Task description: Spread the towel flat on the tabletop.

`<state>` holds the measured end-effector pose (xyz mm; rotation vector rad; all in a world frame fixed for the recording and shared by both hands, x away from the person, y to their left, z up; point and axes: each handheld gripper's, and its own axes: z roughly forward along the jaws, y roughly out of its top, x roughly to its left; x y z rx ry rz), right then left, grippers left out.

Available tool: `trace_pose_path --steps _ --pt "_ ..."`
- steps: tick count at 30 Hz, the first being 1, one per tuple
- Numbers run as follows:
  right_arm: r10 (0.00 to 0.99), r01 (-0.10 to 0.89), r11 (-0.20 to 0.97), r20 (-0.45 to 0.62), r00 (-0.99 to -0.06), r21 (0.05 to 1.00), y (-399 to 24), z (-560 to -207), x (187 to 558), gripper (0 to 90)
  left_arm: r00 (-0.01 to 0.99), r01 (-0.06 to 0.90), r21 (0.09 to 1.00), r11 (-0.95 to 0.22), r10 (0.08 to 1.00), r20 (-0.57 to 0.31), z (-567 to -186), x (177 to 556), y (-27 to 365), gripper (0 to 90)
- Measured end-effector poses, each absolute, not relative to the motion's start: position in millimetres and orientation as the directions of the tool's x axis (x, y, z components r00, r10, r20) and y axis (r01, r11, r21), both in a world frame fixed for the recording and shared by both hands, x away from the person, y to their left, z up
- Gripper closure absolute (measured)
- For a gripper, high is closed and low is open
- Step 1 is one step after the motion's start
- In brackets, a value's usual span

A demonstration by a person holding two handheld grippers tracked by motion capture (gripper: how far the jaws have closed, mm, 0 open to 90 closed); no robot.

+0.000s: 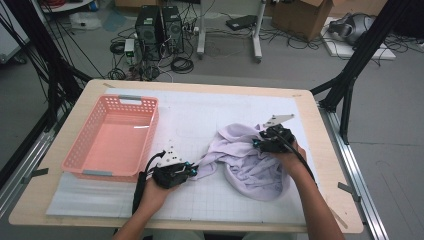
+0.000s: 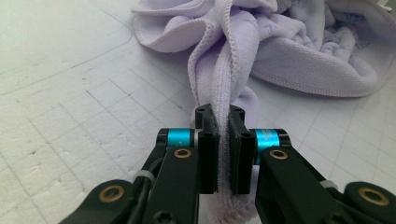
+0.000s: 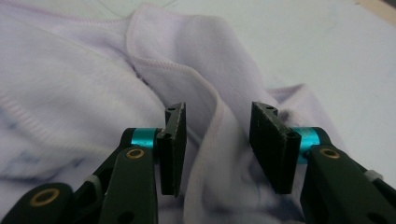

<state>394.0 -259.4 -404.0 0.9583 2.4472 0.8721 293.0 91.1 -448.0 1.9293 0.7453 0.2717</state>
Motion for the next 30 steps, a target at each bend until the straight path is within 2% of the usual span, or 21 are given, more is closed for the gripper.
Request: trace_pose_path --steps 2,5,7,8,9,10,14,15,16,22,24,25,27,30 --pt "0.696 0.480 0.596 -0.118 -0.708 0.644 -248.2 -408.6 405.3 52.1 0.784 0.380 0.874 -0.302 0.606 -0.131 -448.1 292.9 91.1 84.1" --pt "0.673 0.491 0.648 -0.136 -0.727 0.583 -230.4 -416.6 421.5 54.5 0.784 0.381 0.875 -0.297 0.606 -0.136 -448.2 293.1 91.1 84.1" --pt "0.674 0.517 0.674 -0.153 -0.723 0.527 -221.6 -422.0 430.6 65.0 0.784 0.381 0.876 -0.297 0.606 -0.136 -448.1 293.1 91.2 84.1" --pt "0.682 0.527 0.667 -0.149 -0.715 0.526 -220.4 -420.0 434.6 75.1 0.784 0.381 0.876 -0.296 0.606 -0.136 -448.1 293.1 91.2 84.1" --pt "0.699 0.547 0.647 -0.128 -0.703 0.531 -220.7 -416.4 440.0 80.3 0.784 0.382 0.875 -0.298 0.606 -0.135 -448.2 293.4 91.4 84.1" --pt "0.719 0.573 0.618 -0.092 -0.689 0.539 -220.7 -412.9 446.0 82.3 0.783 0.382 0.875 -0.296 0.606 -0.137 -448.3 293.6 91.4 84.1" --pt "0.791 0.580 0.494 -0.057 -0.609 0.648 -216.5 -395.4 474.0 83.3 0.785 0.382 0.876 -0.296 0.604 -0.138 -448.4 293.3 91.2 84.1" --pt "0.791 0.580 0.494 -0.057 -0.609 0.648 -216.5 -395.4 474.0 83.3 0.785 0.382 0.876 -0.296 0.604 -0.138 -448.4 293.3 91.2 84.1" --pt "0.819 0.580 0.432 -0.031 -0.574 0.690 -208.8 -387.3 489.2 83.3 0.786 0.379 0.876 -0.300 0.603 -0.134 -448.2 293.0 91.4 84.1" --pt "0.863 0.491 0.314 -0.029 -0.504 0.813 -173.4 -364.5 518.2 84.1 0.788 0.382 0.874 -0.300 0.599 -0.139 -448.2 292.5 92.1 84.1" --pt "0.873 0.497 0.273 0.005 -0.488 0.824 -164.5 -363.1 522.3 82.6 0.790 0.380 0.873 -0.306 0.597 -0.135 -448.1 291.2 92.4 84.1" --pt "0.863 0.501 0.267 0.027 -0.504 0.823 -162.4 -364.6 523.2 77.7 0.791 0.379 0.873 -0.306 0.597 -0.134 -448.1 290.8 92.6 84.1" --pt "0.858 0.517 0.258 0.053 -0.512 0.816 -162.4 -364.8 521.5 58.1 0.790 0.381 0.873 -0.304 0.597 -0.137 -448.3 290.6 92.7 83.9" --pt "0.840 0.513 0.273 0.059 -0.540 0.813 -174.8 -354.2 511.8 55.9 0.788 0.394 0.869 -0.299 0.597 -0.151 -448.3 290.5 92.3 82.0"
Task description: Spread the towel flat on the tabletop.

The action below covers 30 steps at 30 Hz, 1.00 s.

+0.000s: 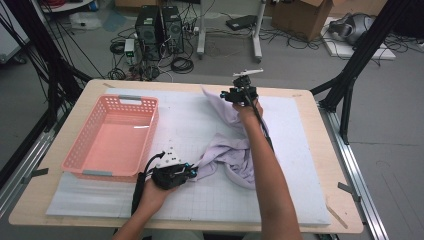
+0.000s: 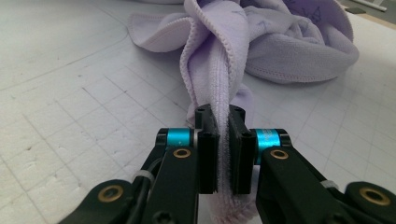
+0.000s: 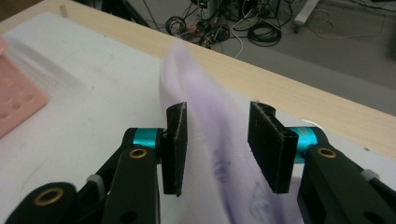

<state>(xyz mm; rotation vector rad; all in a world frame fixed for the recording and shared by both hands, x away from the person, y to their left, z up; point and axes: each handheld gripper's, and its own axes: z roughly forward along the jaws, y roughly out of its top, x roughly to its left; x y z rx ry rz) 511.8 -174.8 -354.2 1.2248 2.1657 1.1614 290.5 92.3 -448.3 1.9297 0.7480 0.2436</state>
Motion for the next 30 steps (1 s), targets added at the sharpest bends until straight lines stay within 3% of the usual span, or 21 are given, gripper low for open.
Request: trace_pose_path --steps 2,6,9,15,21,27,28,30 --pt "0.826 0.491 0.267 0.065 -0.560 0.829 -190.8 -346.1 500.0 56.3 0.783 0.411 0.864 -0.291 0.599 -0.170 -448.3 291.5 91.7 73.3" --pt "0.820 0.470 0.322 0.007 -0.573 0.821 -230.1 -341.5 469.7 57.4 0.765 0.422 0.870 -0.254 0.614 -0.192 -444.5 293.0 92.3 46.7" --pt "0.820 0.460 0.349 -0.028 -0.571 0.817 -261.3 -348.1 442.0 58.4 0.759 0.413 0.885 -0.217 0.619 -0.203 -435.8 296.8 96.4 40.4" --pt "0.843 0.507 0.289 0.035 -0.536 0.812 -317.9 -374.1 390.7 57.6 0.764 0.385 0.905 -0.179 0.612 -0.204 -420.5 310.2 90.0 40.1" --pt "0.853 0.523 0.241 0.079 -0.516 0.817 -345.7 -394.8 351.2 52.0 0.821 0.338 0.896 -0.287 0.556 -0.132 -405.5 342.0 44.1 39.9" --pt "0.843 0.541 0.207 0.132 -0.521 0.815 -352.8 -411.7 325.6 46.6 0.835 0.383 0.833 -0.399 0.536 -0.127 -417.1 367.1 0.1 40.9" --pt "0.837 0.545 0.201 0.146 -0.528 0.814 -352.3 -414.5 321.6 46.2 0.834 0.394 0.821 -0.413 0.537 -0.130 -420.6 369.8 -3.8 44.8" --pt "0.819 0.548 0.201 0.168 -0.549 0.812 -349.9 -419.6 314.2 45.2 0.823 0.411 0.804 -0.429 0.553 -0.126 -424.7 373.2 -5.8 62.7"
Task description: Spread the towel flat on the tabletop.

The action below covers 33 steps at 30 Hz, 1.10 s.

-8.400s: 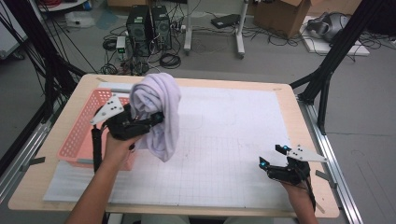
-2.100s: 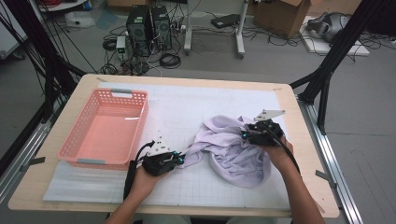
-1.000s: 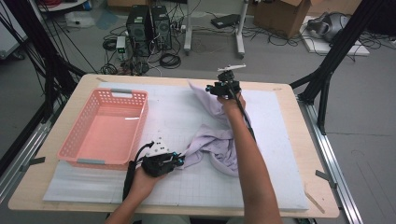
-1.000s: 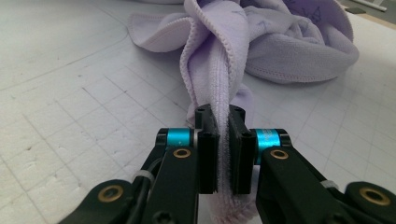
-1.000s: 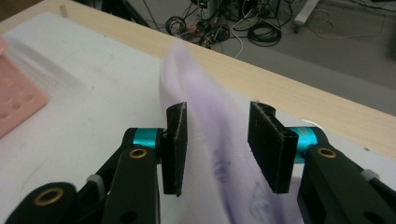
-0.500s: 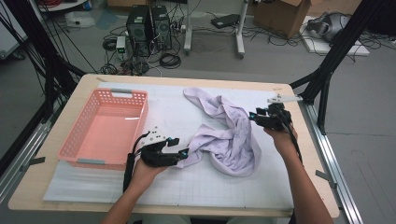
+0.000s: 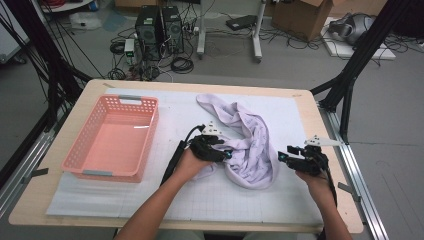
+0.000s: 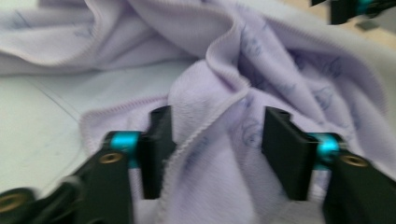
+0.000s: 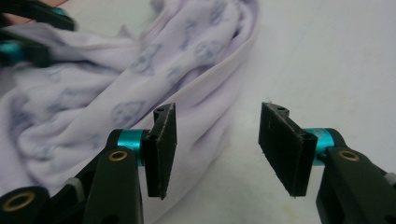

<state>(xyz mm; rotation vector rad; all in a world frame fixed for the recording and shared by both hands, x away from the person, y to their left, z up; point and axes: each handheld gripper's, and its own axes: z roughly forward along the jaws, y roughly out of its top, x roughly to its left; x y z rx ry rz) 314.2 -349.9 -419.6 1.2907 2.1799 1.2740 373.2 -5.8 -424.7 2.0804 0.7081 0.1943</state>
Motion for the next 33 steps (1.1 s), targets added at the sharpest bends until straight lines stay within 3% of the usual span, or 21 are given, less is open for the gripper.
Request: trace_pose_path --steps 2,5,8,12,13,23,29,31,33 --pt "0.810 0.550 0.203 0.176 -0.560 0.810 -347.9 -421.6 310.9 44.6 0.826 0.413 0.805 -0.426 0.548 -0.133 -425.4 374.9 -4.2 77.3" --pt "0.768 0.568 0.232 0.209 -0.605 0.790 -331.4 -425.3 303.2 39.2 0.795 0.437 0.821 -0.368 0.585 -0.161 -420.9 379.1 8.0 81.0" --pt "0.768 0.571 0.326 0.141 -0.624 0.754 -313.5 -430.2 302.2 41.0 0.717 0.451 0.855 -0.257 0.674 -0.175 -410.1 384.8 34.4 81.4" --pt "0.807 0.600 0.388 0.056 -0.588 0.700 -314.8 -434.1 317.5 80.1 0.644 0.460 0.869 -0.184 0.743 -0.183 -404.6 388.9 59.3 81.8" --pt "0.816 0.600 0.381 0.050 -0.576 0.704 -318.4 -433.7 322.7 82.9 0.629 0.462 0.869 -0.178 0.756 -0.180 -404.3 389.7 64.4 81.9" --pt "0.922 0.590 0.222 0.029 -0.386 0.776 -359.2 -412.2 395.6 85.2 0.587 0.483 0.861 -0.156 0.788 -0.187 -409.6 393.5 82.4 81.8" --pt "0.982 0.545 0.139 -0.043 -0.185 0.827 -377.0 -402.3 418.2 85.6 0.595 0.488 0.852 -0.192 0.787 -0.164 -414.4 392.5 83.4 82.1" --pt "0.983 0.568 0.116 -0.012 -0.185 0.815 -376.8 -406.3 417.8 83.6 0.601 0.492 0.849 -0.193 0.781 -0.171 -418.1 392.2 84.6 82.1" --pt "0.981 0.557 0.121 -0.012 -0.196 0.821 -374.3 -409.0 411.5 72.8 0.609 0.491 0.850 -0.190 0.773 -0.179 -421.0 391.6 85.3 82.1"
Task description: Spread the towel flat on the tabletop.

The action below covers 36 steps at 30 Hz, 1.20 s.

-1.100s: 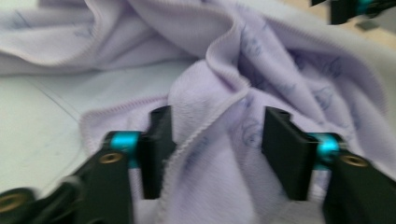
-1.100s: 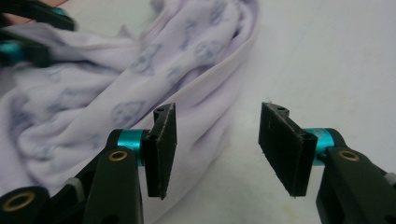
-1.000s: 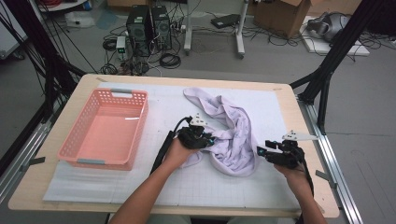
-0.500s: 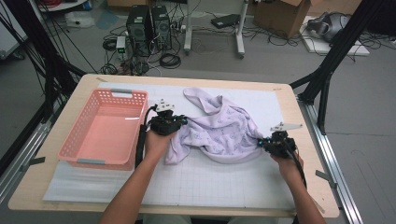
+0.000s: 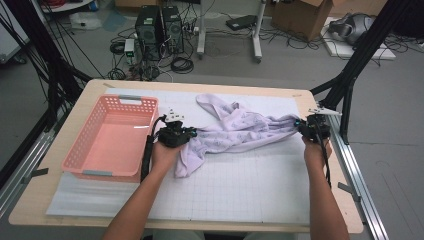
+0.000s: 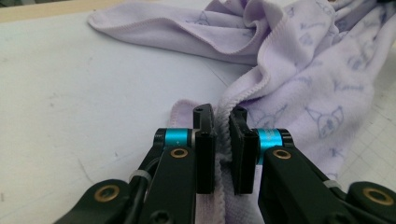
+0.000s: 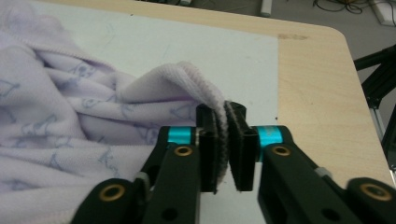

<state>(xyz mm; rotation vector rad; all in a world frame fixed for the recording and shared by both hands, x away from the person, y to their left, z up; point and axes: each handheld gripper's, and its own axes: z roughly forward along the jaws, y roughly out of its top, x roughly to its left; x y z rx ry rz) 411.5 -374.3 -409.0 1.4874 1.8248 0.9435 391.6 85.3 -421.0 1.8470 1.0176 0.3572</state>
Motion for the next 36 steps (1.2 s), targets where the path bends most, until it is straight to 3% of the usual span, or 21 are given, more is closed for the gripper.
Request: trace_pose_path --steps 3,7,13,17,22,24,27,32,36 --pt "0.974 0.560 0.092 0.043 -0.223 0.823 -371.5 -404.2 398.8 56.2 0.615 0.488 0.852 -0.187 0.767 -0.184 -422.7 389.8 85.6 82.0" --pt "0.957 0.487 0.139 0.010 -0.291 0.862 -357.8 -388.6 368.8 57.6 0.617 0.479 0.860 -0.176 0.764 -0.187 -421.8 388.6 86.1 81.9" --pt "0.860 0.546 0.226 0.098 -0.501 0.807 -317.9 -410.6 335.4 65.7 0.622 0.464 0.871 -0.160 0.759 -0.192 -419.1 386.5 84.5 81.8" --pt "0.799 0.560 0.312 0.107 -0.592 0.767 -280.8 -430.2 331.7 64.6 0.623 0.458 0.876 -0.154 0.758 -0.193 -416.9 385.2 85.1 81.9" --pt "0.771 0.530 0.414 0.024 -0.637 0.740 -243.5 -444.8 339.0 60.9 0.625 0.452 0.878 -0.155 0.757 -0.189 -415.2 384.2 86.3 81.8" --pt "0.778 0.521 0.424 -0.002 -0.629 0.741 -239.3 -447.3 340.4 61.8 0.626 0.452 0.878 -0.156 0.757 -0.188 -415.2 384.2 86.4 81.8" --pt "0.754 0.472 0.476 -0.068 -0.653 0.742 -235.2 -447.6 341.0 84.5 0.631 0.451 0.878 -0.159 0.753 -0.188 -414.5 383.4 86.5 81.9" --pt "0.732 0.479 0.491 -0.046 -0.680 0.727 -243.0 -444.5 339.9 87.5 0.644 0.442 0.885 -0.146 0.739 -0.200 -409.8 378.8 88.2 81.8" --pt "0.713 0.479 0.479 -0.008 -0.701 0.735 -276.4 -435.0 320.3 87.6 0.667 0.427 0.891 -0.156 0.719 -0.194 -402.4 368.0 86.1 81.0"
